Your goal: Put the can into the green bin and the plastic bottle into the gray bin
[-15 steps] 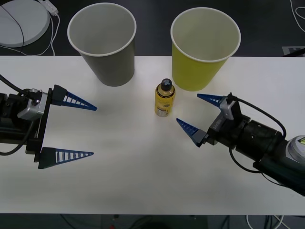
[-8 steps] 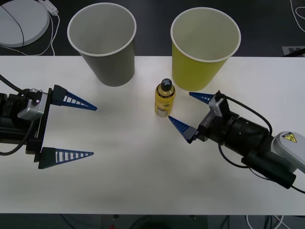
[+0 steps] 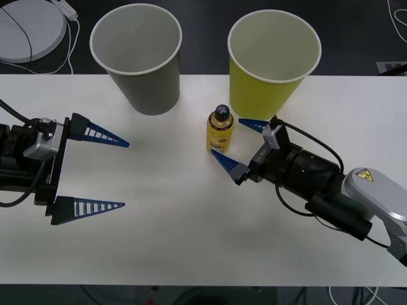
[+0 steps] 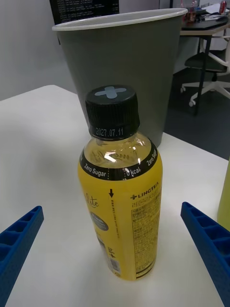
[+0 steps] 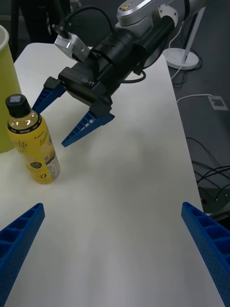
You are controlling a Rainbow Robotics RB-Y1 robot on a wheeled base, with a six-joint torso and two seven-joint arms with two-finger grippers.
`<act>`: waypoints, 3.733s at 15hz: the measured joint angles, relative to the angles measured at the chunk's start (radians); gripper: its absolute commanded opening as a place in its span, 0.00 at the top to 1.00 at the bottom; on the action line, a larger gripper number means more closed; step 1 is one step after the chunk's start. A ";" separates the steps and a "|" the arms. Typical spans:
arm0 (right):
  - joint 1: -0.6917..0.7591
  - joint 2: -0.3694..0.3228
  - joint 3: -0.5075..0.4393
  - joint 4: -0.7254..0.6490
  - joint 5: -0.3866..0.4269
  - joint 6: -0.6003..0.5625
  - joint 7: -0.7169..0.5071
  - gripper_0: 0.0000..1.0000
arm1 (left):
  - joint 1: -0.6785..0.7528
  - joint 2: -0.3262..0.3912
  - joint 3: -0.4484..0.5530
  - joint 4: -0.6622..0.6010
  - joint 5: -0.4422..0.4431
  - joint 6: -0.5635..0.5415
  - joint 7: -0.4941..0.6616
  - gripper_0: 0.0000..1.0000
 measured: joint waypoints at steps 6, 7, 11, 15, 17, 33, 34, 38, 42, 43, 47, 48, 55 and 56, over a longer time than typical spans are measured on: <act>-0.021 0.019 0.001 0.006 0.039 0.011 -0.004 0.00 | 0.000 0.000 0.000 0.000 0.000 0.000 0.000 0.00; -0.023 0.021 0.001 0.006 0.042 0.012 -0.005 0.00 | 0.000 0.000 0.000 0.000 0.000 0.000 0.000 0.00; -0.042 0.037 0.002 0.039 0.045 0.015 -0.004 0.00 | 0.000 0.000 0.000 0.000 0.000 0.000 0.000 0.00; -0.072 0.064 0.002 0.081 0.057 0.014 -0.005 0.00 | 0.000 0.000 0.000 0.000 0.000 0.000 0.000 0.00; -0.082 0.074 0.002 0.097 0.061 0.015 -0.007 0.00 | 0.000 0.000 0.000 0.000 0.000 0.000 0.000 0.00; -0.102 0.080 0.028 0.104 0.062 0.021 -0.019 1.00 | 0.000 0.000 0.000 0.000 0.000 0.000 0.000 0.00; -0.101 0.080 0.028 0.104 0.062 0.021 -0.020 1.00 | 0.000 0.000 0.000 0.000 0.000 0.000 0.000 0.00; -0.101 0.075 0.028 0.104 0.059 0.018 -0.024 1.00 | 0.000 0.000 0.000 0.000 0.000 0.000 0.000 0.00; -0.101 0.051 0.028 0.082 0.044 0.015 -0.023 1.00 | 0.000 0.000 0.000 0.000 0.000 0.000 0.000 0.00; -0.101 0.043 0.028 0.073 0.040 0.015 -0.024 1.00 | 0.000 0.000 0.000 0.000 0.000 0.000 0.000 0.00; -0.099 0.013 0.028 0.040 0.019 0.014 -0.029 1.00 | 0.000 0.000 0.000 0.000 0.000 0.000 0.000 0.00; -0.099 0.004 0.028 0.032 0.014 0.013 -0.032 1.00 | 0.000 0.000 0.000 0.000 0.000 0.000 0.000 0.00; -0.099 -0.074 0.028 -0.036 -0.019 0.013 -0.064 1.00 | 0.000 0.000 0.000 0.000 0.000 0.000 0.000 0.00; -0.099 -0.086 0.028 -0.046 -0.024 0.013 -0.072 1.00 | 0.000 0.000 0.000 0.000 0.000 0.000 0.000 0.00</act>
